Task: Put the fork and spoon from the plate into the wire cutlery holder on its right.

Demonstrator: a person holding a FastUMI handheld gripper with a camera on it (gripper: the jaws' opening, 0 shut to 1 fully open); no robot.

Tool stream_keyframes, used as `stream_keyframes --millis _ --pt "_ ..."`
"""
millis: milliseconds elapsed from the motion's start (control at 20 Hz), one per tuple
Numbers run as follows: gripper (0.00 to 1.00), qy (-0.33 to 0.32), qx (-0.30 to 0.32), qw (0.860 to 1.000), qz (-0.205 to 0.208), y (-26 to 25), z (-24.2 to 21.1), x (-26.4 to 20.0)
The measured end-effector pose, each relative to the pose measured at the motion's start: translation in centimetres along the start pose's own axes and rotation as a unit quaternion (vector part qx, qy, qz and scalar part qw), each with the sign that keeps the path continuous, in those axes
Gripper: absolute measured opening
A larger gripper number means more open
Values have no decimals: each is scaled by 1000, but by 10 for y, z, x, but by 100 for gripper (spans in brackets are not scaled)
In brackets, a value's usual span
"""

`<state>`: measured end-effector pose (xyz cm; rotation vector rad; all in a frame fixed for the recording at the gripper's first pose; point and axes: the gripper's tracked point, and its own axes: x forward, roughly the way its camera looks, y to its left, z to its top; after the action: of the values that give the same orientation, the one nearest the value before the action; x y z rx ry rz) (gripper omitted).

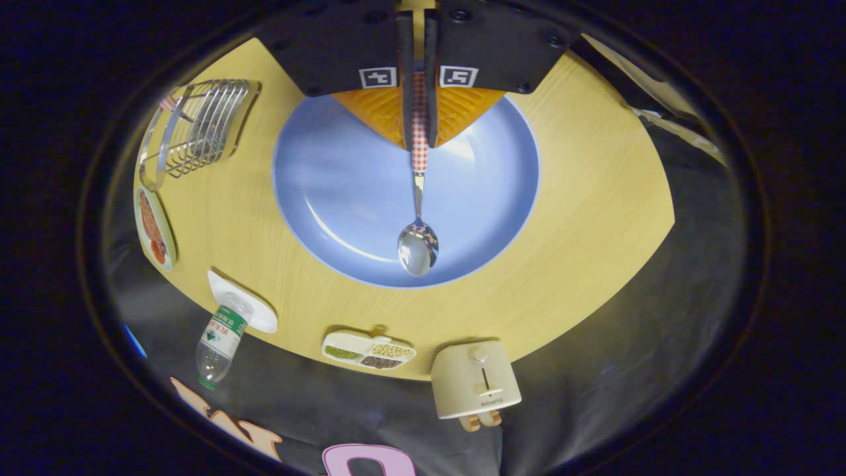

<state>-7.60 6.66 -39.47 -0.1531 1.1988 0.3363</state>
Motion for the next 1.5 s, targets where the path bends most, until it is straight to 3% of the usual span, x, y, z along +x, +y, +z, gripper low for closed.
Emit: stream_keyframes --millis 650,1100,1500 --pt "9 43 -19 999 2 -48 19 -76" --pt "10 86 -47 995 -29 -121 16 -149" --pt "10 165 -83 981 -60 -186 -9 -209"
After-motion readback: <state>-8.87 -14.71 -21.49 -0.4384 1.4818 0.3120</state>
